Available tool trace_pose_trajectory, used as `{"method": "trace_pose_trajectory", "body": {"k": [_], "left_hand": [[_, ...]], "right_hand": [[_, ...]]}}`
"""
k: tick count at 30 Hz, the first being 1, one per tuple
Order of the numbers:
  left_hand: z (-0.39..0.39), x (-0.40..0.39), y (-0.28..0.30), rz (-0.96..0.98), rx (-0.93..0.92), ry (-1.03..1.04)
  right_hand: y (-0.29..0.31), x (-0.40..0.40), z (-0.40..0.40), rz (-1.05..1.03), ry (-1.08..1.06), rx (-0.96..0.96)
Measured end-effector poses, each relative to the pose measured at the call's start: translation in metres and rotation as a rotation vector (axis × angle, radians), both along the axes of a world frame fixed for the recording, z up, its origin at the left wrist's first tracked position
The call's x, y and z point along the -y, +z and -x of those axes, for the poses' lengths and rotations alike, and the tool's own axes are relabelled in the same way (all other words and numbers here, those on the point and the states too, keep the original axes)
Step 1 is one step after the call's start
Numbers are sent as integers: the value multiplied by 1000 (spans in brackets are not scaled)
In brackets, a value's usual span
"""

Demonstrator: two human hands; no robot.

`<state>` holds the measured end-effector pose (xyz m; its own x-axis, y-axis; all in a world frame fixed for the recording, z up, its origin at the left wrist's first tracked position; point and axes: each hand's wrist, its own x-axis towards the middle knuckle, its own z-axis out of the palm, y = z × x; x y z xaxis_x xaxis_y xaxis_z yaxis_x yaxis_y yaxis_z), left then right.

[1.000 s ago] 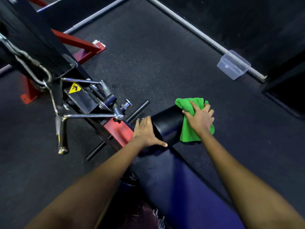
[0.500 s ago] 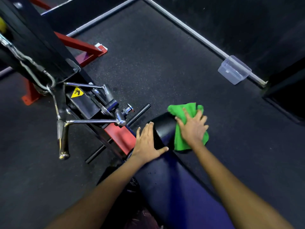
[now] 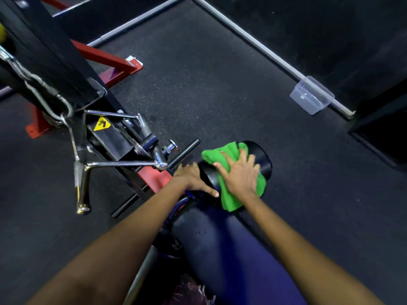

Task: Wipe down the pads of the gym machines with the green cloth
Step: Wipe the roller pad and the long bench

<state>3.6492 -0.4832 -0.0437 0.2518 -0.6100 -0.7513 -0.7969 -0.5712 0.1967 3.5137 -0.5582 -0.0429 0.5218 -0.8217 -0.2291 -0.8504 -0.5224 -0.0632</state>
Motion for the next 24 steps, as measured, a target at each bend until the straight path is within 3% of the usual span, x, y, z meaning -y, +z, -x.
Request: {"method": "trace_pose_trajectory", "body": {"k": [3, 6, 13, 16, 18, 22, 24], "left_hand": [[8, -2, 2, 24, 26, 58], [17, -6, 3, 38, 57, 48], [54, -14, 1, 24, 303, -36], [66, -19, -4, 50, 345, -37], [71, -18, 0, 51, 313, 24], [75, -17, -3, 68, 324, 71], [78, -19, -5, 75, 347, 64]], "right_hand": [[-1, 51, 13, -22, -248, 3], [-3, 60, 12, -41, -361, 14], [-3, -39, -11, 13, -95, 71], [-6, -39, 2, 43, -22, 119], [-7, -10, 11, 76, -68, 109], [-6, 58, 10, -4, -360, 52], [-4, 60, 2, 22, -349, 27]]}}
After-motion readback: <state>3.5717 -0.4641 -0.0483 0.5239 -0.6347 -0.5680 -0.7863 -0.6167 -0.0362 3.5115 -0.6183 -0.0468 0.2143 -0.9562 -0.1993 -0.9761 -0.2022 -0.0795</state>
